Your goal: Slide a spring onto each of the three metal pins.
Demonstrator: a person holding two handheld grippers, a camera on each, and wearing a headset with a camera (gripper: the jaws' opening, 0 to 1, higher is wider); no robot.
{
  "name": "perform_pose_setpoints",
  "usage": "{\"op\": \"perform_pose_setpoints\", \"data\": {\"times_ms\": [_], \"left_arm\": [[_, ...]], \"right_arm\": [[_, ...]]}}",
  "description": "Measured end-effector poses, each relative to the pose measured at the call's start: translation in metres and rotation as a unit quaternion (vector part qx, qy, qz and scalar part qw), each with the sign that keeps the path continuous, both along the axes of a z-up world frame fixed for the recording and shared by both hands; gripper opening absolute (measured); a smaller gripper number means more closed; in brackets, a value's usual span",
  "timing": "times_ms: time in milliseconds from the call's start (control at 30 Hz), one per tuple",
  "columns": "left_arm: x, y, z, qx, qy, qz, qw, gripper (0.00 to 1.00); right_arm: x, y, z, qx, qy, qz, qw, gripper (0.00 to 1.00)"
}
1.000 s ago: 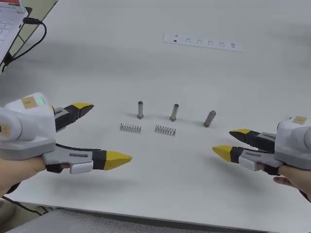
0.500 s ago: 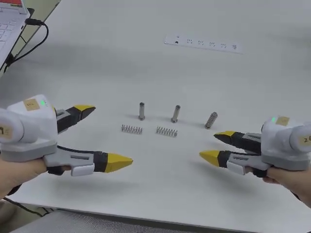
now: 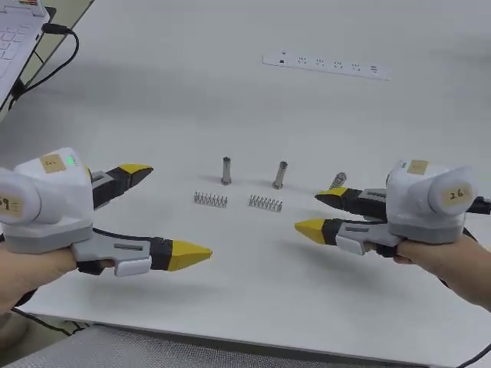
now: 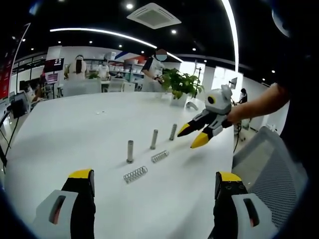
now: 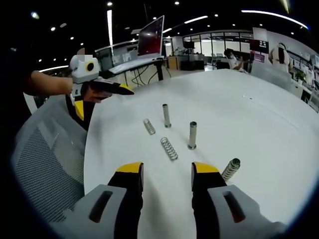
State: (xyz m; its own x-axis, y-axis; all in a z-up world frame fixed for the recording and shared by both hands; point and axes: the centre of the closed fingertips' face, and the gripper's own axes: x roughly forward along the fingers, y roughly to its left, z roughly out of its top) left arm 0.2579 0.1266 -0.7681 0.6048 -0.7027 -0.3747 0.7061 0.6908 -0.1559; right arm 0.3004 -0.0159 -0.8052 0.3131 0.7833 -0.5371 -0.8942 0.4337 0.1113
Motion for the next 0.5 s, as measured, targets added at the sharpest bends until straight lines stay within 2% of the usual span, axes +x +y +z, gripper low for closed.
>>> {"op": "perform_pose_setpoints", "data": {"times_ms": [133, 200, 400, 500], "left_arm": [[0.0, -0.001, 0.001, 0.0, -0.001, -0.002, 1.0, 0.98], [0.001, -0.002, 0.002, 0.0, -0.002, -0.003, 1.0, 0.98], [0.002, -0.003, 0.004, -0.001, -0.004, -0.011, 0.9999, 0.98], [0.002, -0.005, 0.005, -0.006, -0.005, -0.014, 0.9999, 0.98]], "right_arm": [[0.0, 0.013, 0.001, 0.0, -0.004, 0.008, 1.0, 0.36], [0.002, 0.018, 0.0, -0.008, -0.016, 0.017, 0.9997, 0.35], [0.003, 0.026, -0.003, -0.014, -0.018, 0.029, 0.9993, 0.33], [0.006, 0.031, -0.007, -0.026, -0.021, 0.038, 0.9987, 0.33]]}}
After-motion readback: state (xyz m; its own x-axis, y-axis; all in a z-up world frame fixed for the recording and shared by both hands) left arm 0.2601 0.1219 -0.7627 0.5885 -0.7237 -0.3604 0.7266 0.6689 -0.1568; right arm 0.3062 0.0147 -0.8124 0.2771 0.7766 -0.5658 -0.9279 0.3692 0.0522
